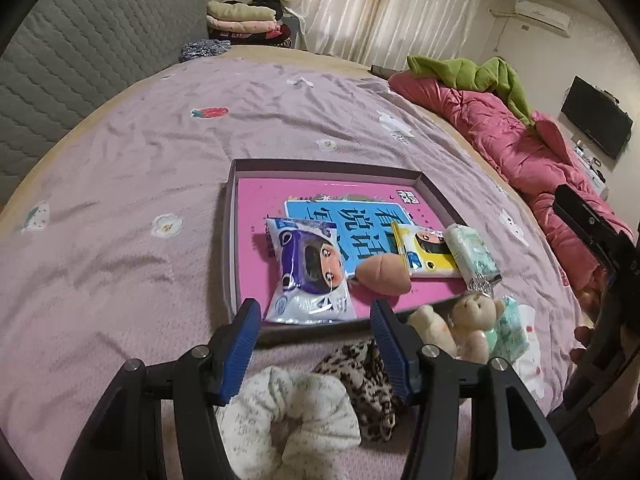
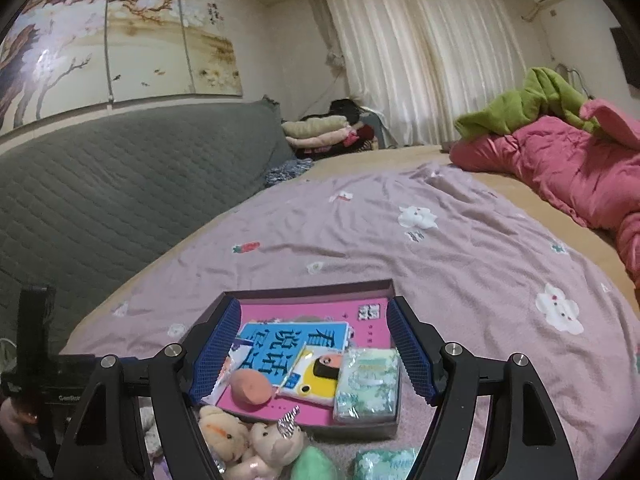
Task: Organize soft objects
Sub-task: 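Withdraw both tools from the box back toward the remaining items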
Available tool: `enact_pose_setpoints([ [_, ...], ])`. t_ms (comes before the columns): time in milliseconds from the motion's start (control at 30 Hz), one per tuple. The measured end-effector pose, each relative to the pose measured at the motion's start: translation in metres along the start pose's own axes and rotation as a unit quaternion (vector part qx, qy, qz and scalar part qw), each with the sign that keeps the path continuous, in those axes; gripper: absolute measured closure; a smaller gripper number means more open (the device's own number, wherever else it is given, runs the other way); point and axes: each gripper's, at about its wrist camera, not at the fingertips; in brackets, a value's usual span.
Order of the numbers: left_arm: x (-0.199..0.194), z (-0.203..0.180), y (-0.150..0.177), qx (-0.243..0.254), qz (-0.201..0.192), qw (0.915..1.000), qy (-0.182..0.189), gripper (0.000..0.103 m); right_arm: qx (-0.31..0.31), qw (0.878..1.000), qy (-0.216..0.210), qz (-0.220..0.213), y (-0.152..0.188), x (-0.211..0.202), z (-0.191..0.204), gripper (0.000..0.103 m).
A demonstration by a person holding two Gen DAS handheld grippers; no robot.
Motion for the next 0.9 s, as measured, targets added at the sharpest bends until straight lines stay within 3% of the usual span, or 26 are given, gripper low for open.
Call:
enact_pose_setpoints([
  [433, -0.023, -0.003, 0.025, -0.003, 0.013, 0.9998, -0.015, 0.046, 0.008, 1.0, 0.02, 0.022, 0.013, -0.032, -0.003, 0.026],
  [900, -0.047, -0.011, 0.044, 0.005, 0.02, 0.9996, -0.022, 0.046, -0.04, 0.996, 0.029, 0.073, 0.048, -0.067, 0.016, 0.026],
])
Point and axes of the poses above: each gripper's, at about its wrist camera, not at the fingertips, and x roughly the way its jaws point, z to its left, y to its underside, and after that the axes turned 13 degrees about -z, right-handed
